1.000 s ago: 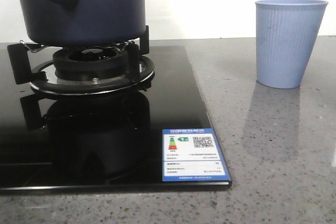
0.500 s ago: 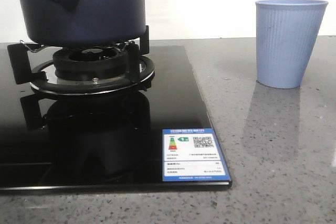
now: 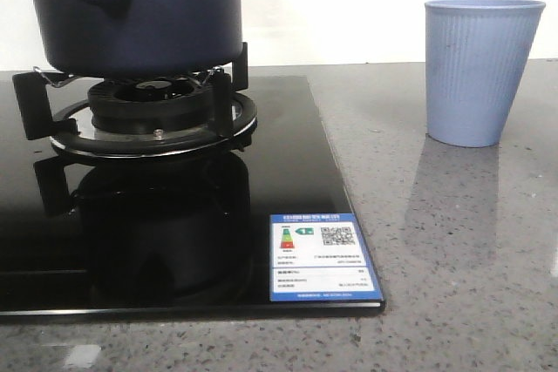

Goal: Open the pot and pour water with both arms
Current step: 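Lower the lid back onto the pot with the left gripper and release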

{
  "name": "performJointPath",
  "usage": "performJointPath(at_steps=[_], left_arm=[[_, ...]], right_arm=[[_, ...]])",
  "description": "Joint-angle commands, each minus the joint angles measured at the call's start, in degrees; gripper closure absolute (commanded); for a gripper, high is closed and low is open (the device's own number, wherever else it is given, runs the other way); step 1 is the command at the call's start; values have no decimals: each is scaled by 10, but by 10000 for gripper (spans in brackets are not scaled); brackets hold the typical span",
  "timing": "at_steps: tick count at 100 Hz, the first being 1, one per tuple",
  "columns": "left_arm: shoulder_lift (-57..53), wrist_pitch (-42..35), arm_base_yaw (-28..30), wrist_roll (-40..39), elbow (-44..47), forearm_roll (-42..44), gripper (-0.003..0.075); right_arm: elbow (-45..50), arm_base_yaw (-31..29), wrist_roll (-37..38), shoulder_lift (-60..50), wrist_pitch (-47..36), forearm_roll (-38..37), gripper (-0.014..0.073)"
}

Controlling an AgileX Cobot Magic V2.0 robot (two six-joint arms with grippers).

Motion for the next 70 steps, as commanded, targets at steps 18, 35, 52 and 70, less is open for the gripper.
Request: performJointPath(at_steps=[18,35,52,70], left_arm=[[1,-20,-5,2,-23,-31,304],[7,-9,-5,2,-23,-30,304],[7,-5,-5,2,-23,-20,304],[5,20,-5,2,-23,-10,304]], right_arm=[[-15,-2,-2,-4,-8,19,667],[-15,-2,-2,-4,-7,19,667],[-15,-2,-2,-4,-6,19,667],[-15,-2,-2,-4,-4,19,667]])
